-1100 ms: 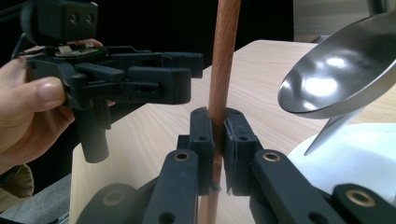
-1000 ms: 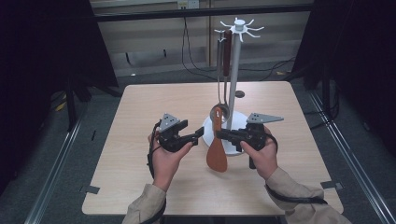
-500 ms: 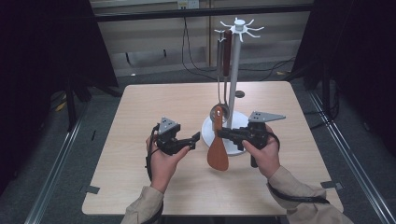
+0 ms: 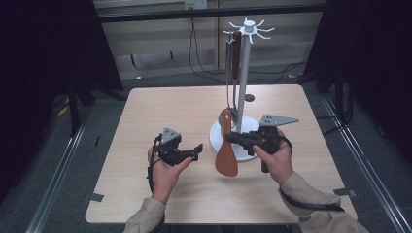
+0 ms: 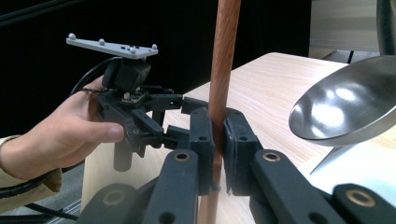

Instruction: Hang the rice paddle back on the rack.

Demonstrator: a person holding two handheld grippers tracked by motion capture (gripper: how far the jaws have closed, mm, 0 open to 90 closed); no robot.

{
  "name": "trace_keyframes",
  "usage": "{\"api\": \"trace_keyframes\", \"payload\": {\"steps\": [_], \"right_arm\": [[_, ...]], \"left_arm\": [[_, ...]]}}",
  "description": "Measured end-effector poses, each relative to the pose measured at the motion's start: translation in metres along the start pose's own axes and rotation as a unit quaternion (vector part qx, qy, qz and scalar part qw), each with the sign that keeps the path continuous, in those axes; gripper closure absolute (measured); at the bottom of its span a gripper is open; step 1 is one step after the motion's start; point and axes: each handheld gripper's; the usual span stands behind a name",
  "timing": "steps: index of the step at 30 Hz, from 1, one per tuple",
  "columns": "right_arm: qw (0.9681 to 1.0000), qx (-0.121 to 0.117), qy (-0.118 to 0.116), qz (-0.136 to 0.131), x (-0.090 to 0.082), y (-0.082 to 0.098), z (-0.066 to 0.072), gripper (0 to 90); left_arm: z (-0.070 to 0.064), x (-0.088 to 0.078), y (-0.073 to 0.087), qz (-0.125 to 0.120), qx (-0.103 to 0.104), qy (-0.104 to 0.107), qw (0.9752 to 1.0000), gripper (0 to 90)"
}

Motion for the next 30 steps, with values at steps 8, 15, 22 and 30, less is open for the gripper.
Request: {"api": "trace_keyframes", "payload": {"steps": [8, 15, 22, 30], "right_arm": [[1.0, -0.003, -0.003, -0.005, -0.005, -0.005, 0.0, 84.0], [0.9998, -0.013, -0.003, -0.012, -0.013, -0.015, -0.002, 84.0], [0.9995, -0.02, -0.002, -0.026, -0.022, -0.028, -0.003, 84.0], [0.999, -0.026, 0.0, -0.036, -0.031, -0.044, -0.005, 84.0]], "left_arm": [[0.001, 0.002, 0.005, 0.01, 0.003, -0.002, 0.9999, 8.4], [0.001, 0.004, 0.007, 0.014, 0.006, -0.003, 0.9999, 7.6], [0.0, 0.006, 0.01, 0.021, 0.002, -0.006, 0.9998, 6.2], [-0.001, 0.007, 0.011, 0.025, 0.005, -0.006, 0.9997, 5.7]]}}
Point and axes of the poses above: each handheld gripper's, and its own axes: x roughly forward along the jaws, y roughly out of its underside, z roughly to its left, and after that the axes turned 5 degrees about z, right-handed
